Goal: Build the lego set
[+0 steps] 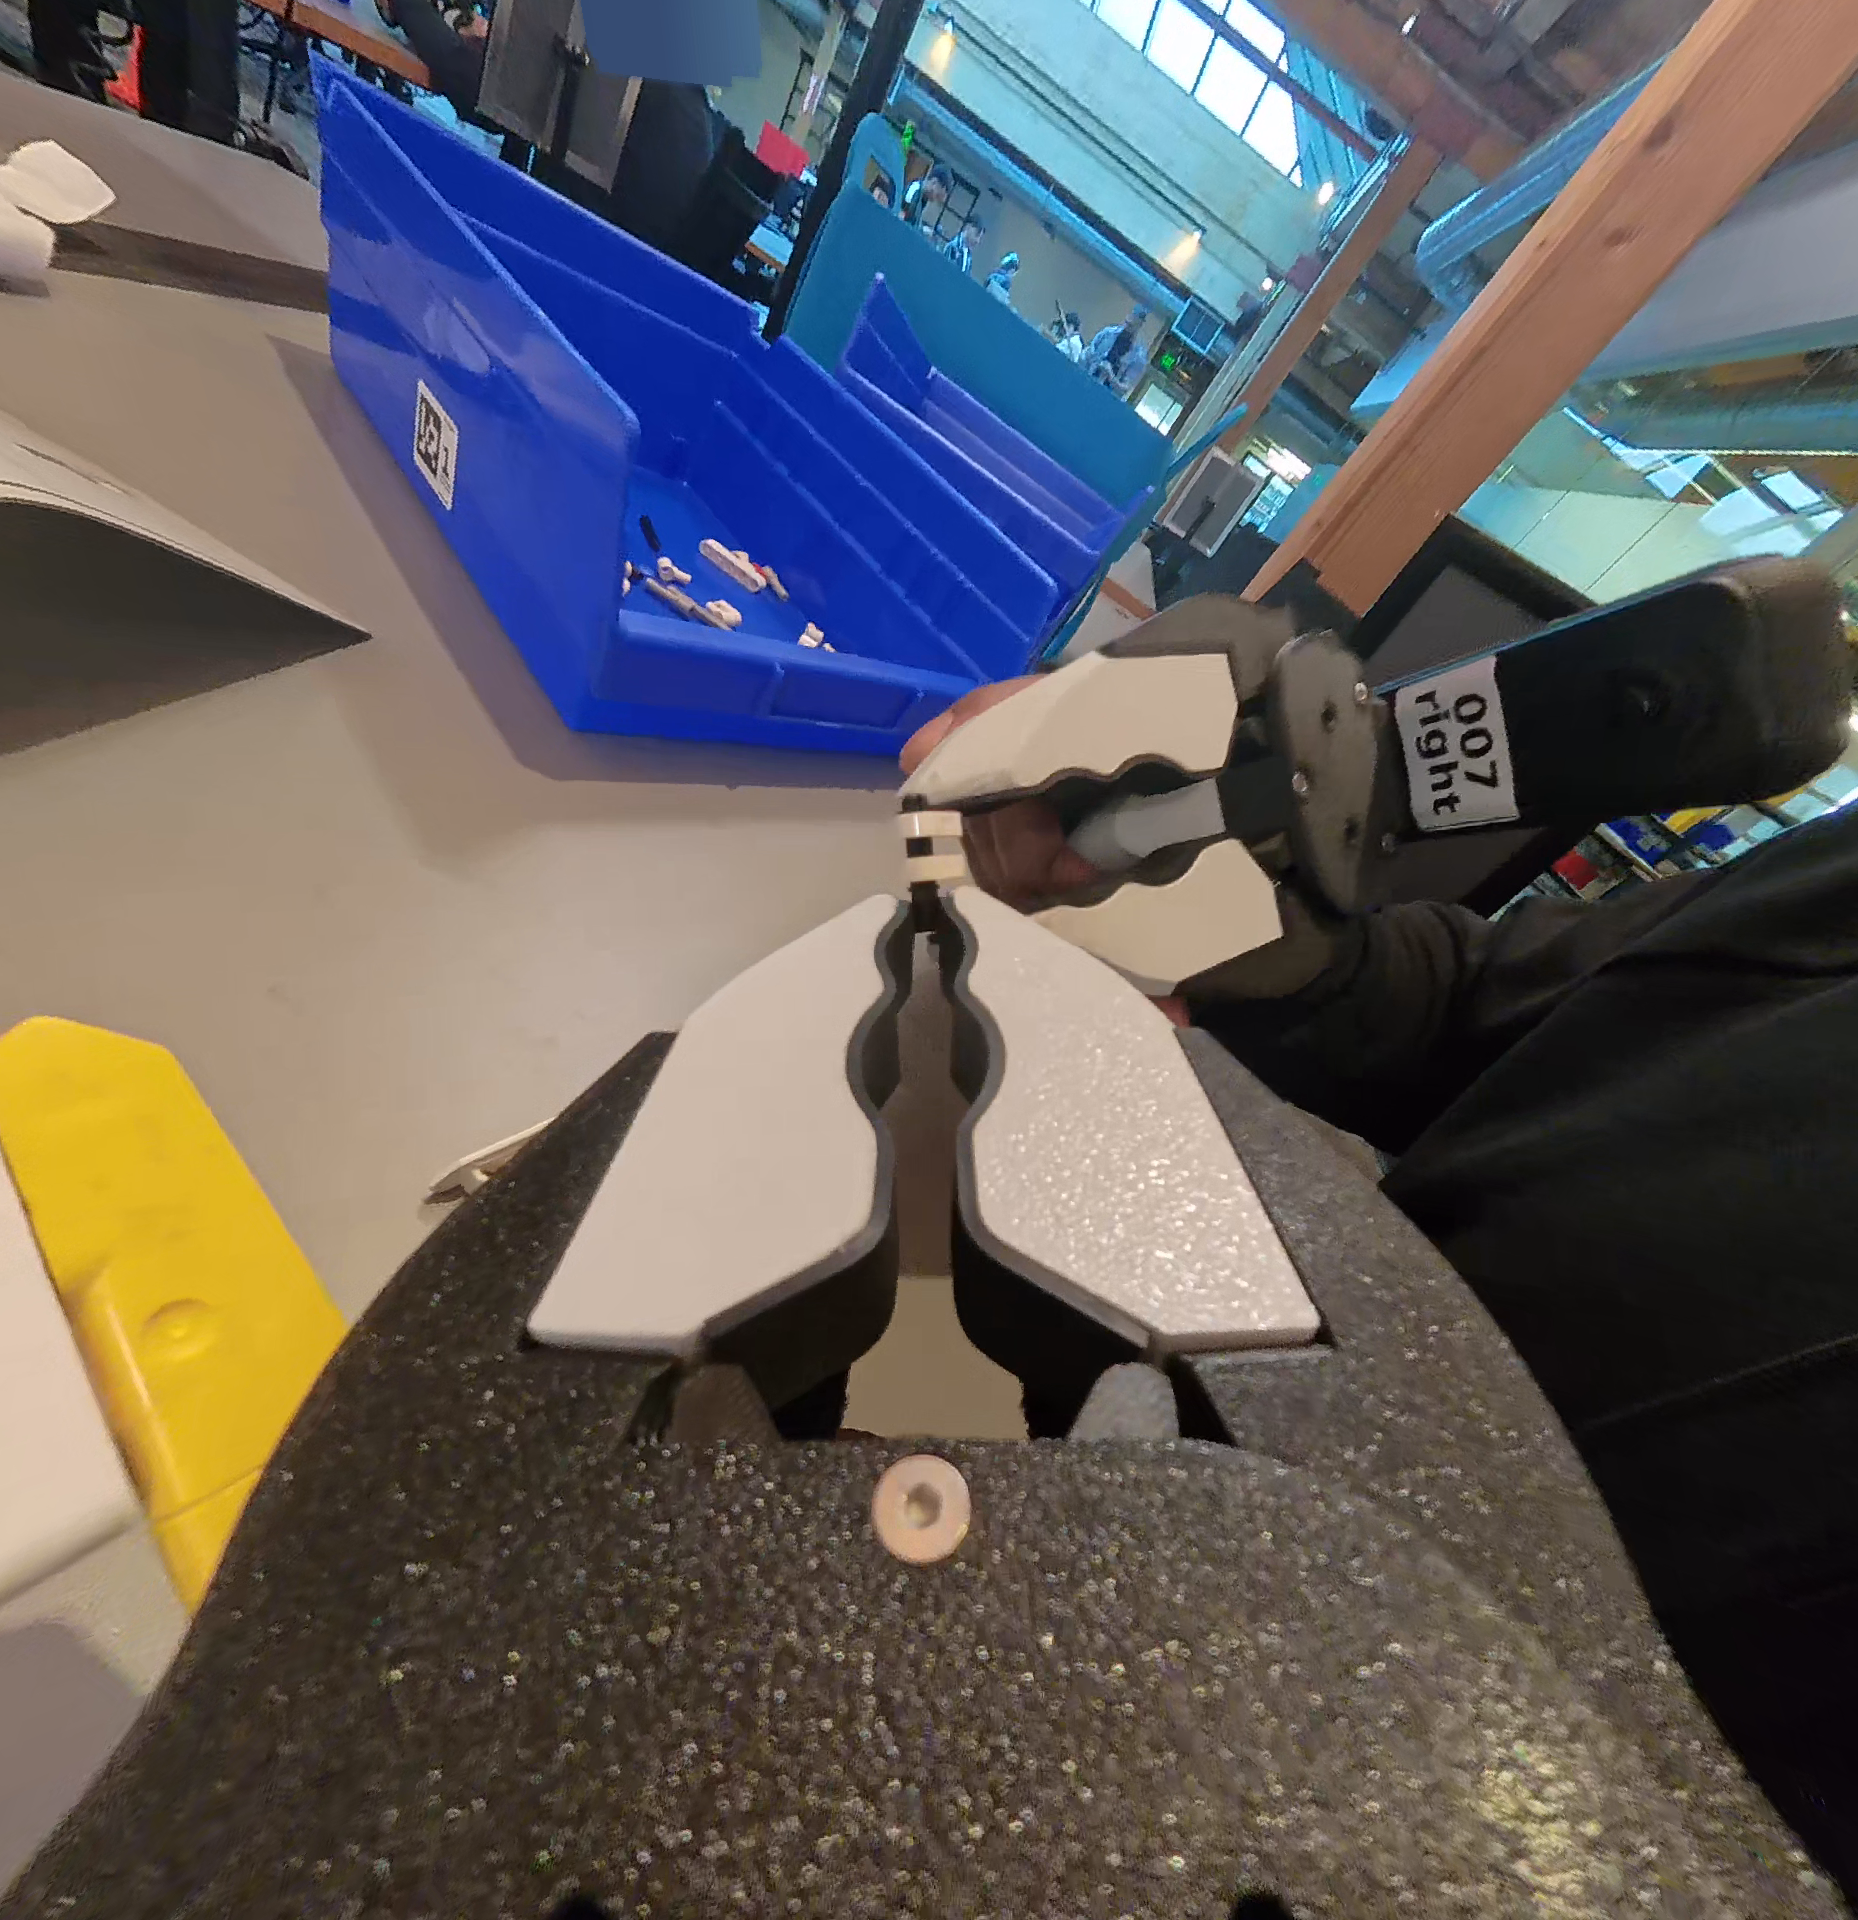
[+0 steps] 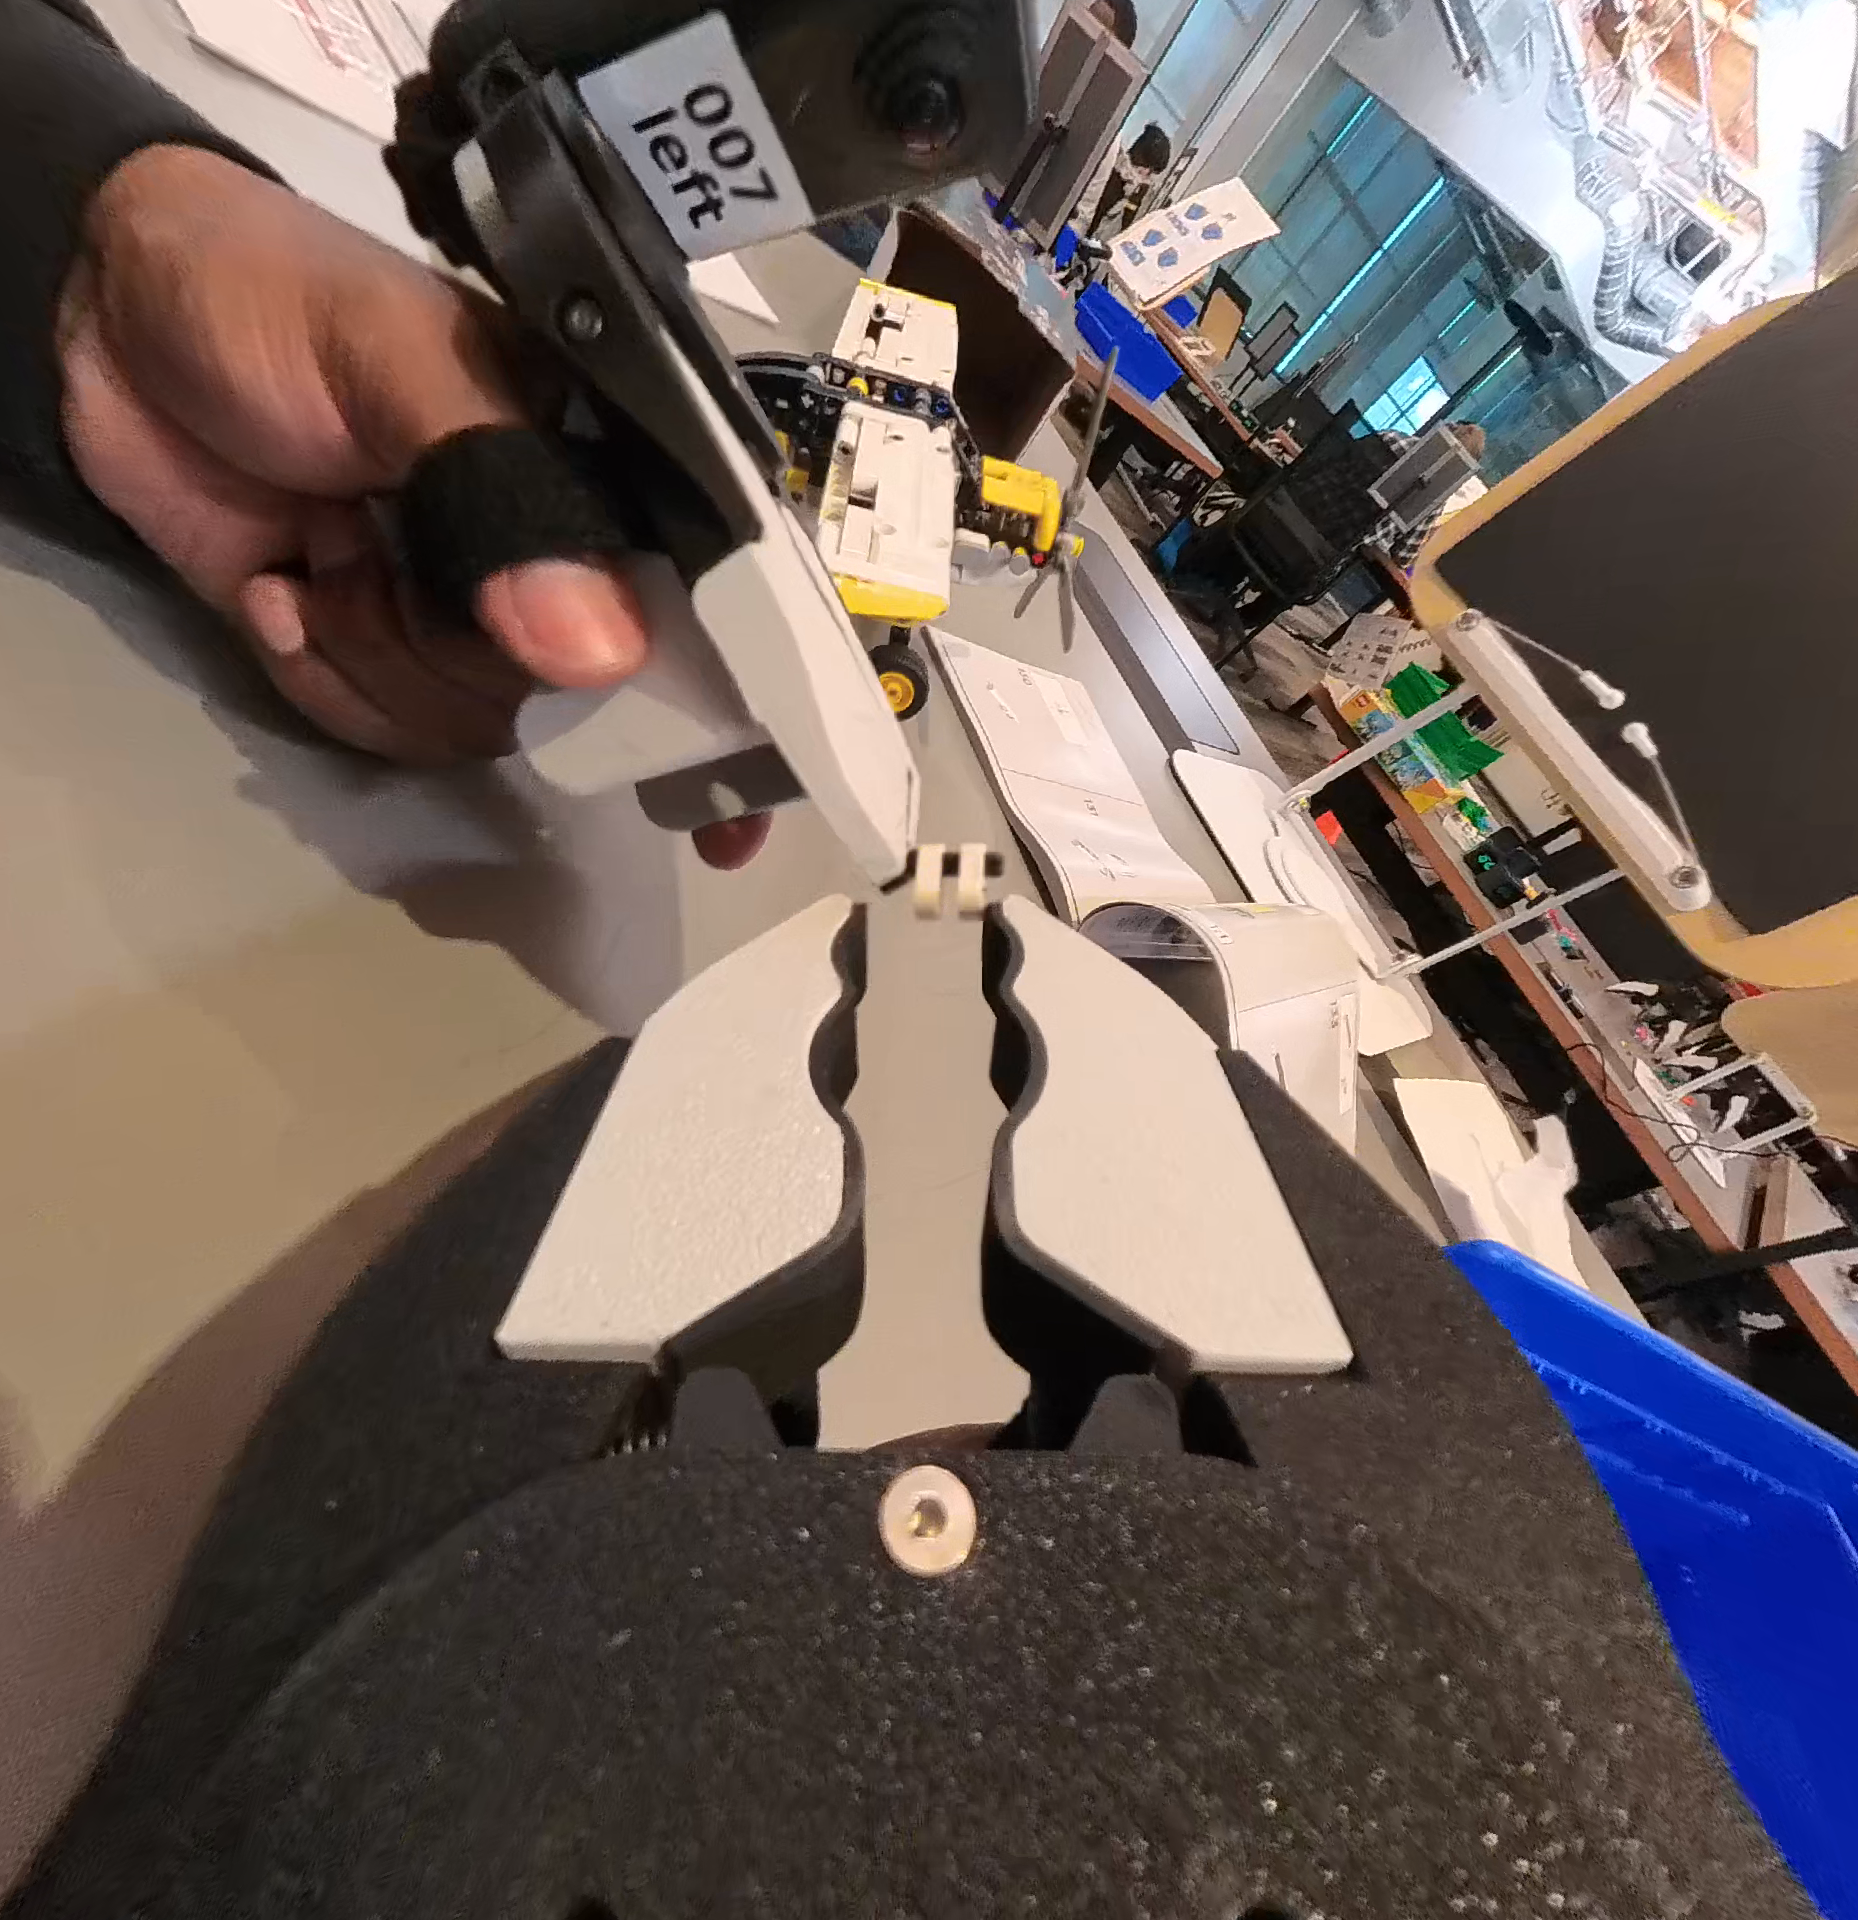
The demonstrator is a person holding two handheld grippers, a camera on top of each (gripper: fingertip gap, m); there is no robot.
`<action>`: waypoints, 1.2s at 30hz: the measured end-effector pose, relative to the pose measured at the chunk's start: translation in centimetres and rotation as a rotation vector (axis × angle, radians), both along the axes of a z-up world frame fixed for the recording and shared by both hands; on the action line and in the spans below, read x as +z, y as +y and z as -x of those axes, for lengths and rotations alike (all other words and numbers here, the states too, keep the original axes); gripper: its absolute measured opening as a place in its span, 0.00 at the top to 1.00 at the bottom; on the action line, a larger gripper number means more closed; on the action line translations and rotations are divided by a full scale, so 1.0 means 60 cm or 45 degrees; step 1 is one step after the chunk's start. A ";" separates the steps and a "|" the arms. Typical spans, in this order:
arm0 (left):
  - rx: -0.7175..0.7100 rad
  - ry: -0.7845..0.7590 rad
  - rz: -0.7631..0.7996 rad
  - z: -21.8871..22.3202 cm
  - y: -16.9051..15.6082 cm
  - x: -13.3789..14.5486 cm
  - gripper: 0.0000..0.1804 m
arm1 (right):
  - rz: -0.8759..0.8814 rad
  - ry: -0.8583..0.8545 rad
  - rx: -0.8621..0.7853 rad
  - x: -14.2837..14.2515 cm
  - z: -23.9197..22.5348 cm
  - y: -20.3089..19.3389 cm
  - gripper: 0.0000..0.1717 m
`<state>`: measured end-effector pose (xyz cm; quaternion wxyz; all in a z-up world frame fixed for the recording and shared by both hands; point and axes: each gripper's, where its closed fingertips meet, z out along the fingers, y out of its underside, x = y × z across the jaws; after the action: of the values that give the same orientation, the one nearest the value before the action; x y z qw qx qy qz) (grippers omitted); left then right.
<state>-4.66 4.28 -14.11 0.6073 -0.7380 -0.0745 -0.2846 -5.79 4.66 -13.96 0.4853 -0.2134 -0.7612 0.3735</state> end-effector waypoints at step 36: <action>-0.157 0.215 0.197 -0.034 0.000 -0.052 0.98 | -0.097 -0.034 0.182 -0.043 -0.025 -0.002 0.94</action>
<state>-2.62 4.26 -17.22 0.5341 -0.8072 0.0007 -0.2515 -4.27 4.55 -16.55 0.4550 -0.1449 -0.7946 0.3749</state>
